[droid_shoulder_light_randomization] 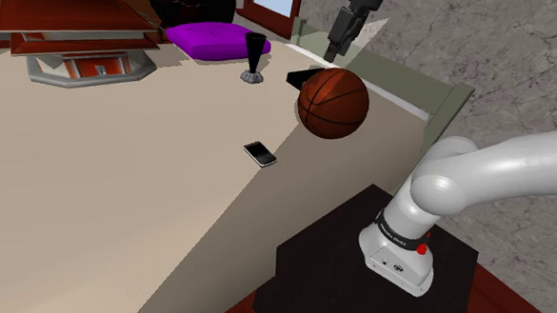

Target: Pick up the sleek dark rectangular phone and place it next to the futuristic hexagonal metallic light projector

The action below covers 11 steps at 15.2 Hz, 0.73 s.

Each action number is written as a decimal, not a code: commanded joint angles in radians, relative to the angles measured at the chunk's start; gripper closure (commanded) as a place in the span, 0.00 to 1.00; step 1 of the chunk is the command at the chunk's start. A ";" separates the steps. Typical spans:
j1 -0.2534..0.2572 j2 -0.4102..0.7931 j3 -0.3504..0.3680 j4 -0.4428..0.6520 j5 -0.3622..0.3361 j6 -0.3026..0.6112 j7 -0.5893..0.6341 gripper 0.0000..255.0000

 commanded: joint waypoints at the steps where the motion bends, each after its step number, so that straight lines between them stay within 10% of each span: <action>1: 0.000 0.000 0.000 0.000 0.000 0.000 0.000 0.00; 11: 0.001 0.044 0.152 -0.276 0.062 0.358 0.173 0.00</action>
